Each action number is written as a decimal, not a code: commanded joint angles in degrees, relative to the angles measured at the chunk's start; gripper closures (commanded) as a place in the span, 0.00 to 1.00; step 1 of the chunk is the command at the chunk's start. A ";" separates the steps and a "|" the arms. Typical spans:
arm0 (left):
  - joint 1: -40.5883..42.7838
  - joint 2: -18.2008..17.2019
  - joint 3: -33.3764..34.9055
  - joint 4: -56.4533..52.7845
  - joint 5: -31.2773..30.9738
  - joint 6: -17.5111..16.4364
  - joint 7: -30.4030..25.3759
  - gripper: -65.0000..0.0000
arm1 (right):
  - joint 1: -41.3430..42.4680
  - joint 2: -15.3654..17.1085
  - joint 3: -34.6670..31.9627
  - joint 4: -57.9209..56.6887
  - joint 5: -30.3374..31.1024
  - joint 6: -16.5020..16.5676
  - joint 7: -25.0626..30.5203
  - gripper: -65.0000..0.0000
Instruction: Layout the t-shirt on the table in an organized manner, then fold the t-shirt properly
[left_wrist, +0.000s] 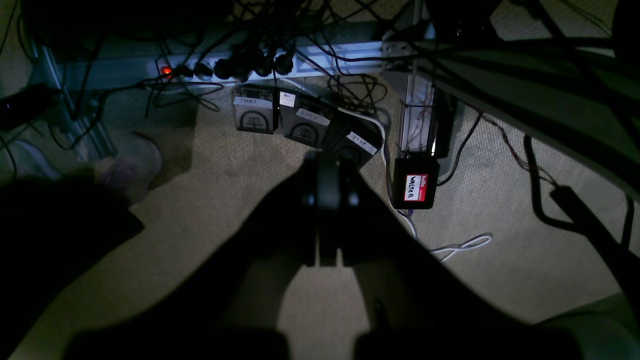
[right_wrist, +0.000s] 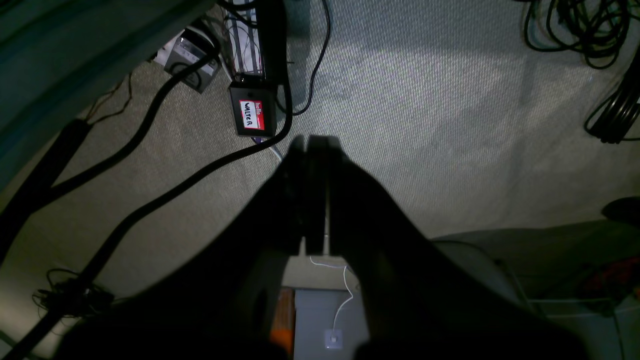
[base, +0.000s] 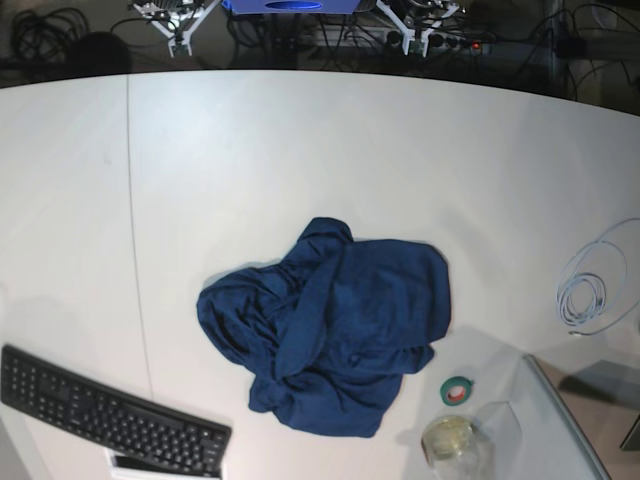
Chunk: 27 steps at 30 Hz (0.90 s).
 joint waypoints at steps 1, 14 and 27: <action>0.39 -0.24 0.12 0.00 -0.19 0.19 -0.56 1.00 | -0.26 0.30 -0.07 0.57 -0.10 -0.16 0.10 0.99; 3.82 -0.24 0.12 5.27 0.25 0.19 -0.38 1.00 | -1.75 0.30 -0.07 0.84 -0.01 -0.16 1.86 1.00; 7.42 -0.95 0.21 6.59 0.34 0.19 -0.12 1.00 | -8.08 0.56 0.19 4.88 0.07 -0.25 3.62 1.00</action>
